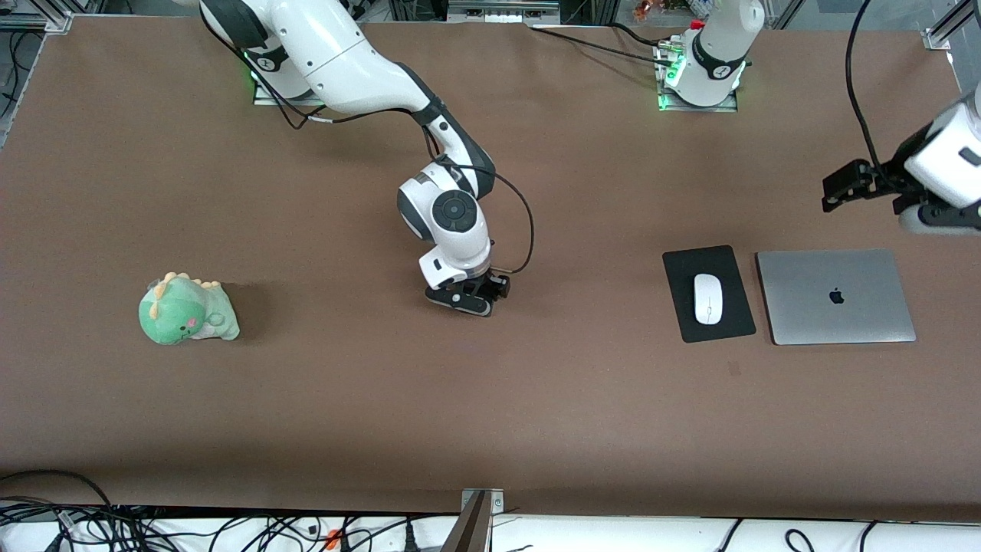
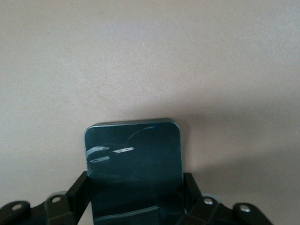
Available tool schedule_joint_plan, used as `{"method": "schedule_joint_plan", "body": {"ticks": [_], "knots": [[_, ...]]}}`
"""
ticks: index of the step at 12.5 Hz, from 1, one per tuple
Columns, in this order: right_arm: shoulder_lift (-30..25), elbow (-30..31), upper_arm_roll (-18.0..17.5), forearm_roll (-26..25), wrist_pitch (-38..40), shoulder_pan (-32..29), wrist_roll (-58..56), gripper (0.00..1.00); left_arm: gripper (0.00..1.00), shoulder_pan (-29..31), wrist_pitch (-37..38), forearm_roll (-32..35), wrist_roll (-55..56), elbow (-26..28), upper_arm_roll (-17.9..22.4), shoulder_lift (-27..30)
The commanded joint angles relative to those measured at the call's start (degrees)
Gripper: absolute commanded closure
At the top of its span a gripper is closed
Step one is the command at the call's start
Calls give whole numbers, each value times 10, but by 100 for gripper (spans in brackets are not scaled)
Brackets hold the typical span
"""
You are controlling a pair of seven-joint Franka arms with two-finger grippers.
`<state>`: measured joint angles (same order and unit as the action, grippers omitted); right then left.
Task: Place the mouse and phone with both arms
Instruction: 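Carry the black phone with the right gripper toward the green plush toy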
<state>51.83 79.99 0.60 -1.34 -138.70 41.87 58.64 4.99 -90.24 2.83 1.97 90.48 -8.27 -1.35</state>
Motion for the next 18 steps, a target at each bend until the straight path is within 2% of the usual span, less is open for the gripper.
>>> {"method": "schedule_joint_plan", "body": {"ticks": [1, 3, 7, 8, 11, 15, 16, 18], "knots": [[5, -16, 7, -17, 10, -2, -18, 66, 0, -28, -44, 4, -7, 85, 30, 57], [-22, -17, 7, -12, 68, -26, -76, 66, 0, -50, -40, -3, -12, 80, 48, 54], [-81, -8, 7, -2, 170, -116, -289, 65, 0, -45, -27, -2, -43, 63, 47, 40], [-93, 12, 7, -2, 172, -143, -340, 65, 0, -45, -27, -2, -43, 63, 47, 40], [-128, 88, 7, -2, 147, -226, -462, 64, 0, -49, -27, 4, -43, 55, 41, 37], [-136, 161, 7, -1, 80, -289, -525, 60, 0, -46, -27, 4, -67, 55, 41, 37], [-134, 179, 7, -1, 49, -290, -525, 56, 0, -46, -27, 4, -67, 55, 41, 37], [-131, 208, 6, 3, -2, -295, -525, 41, 0, -46, -27, 3, -68, 55, 41, 37]]}}
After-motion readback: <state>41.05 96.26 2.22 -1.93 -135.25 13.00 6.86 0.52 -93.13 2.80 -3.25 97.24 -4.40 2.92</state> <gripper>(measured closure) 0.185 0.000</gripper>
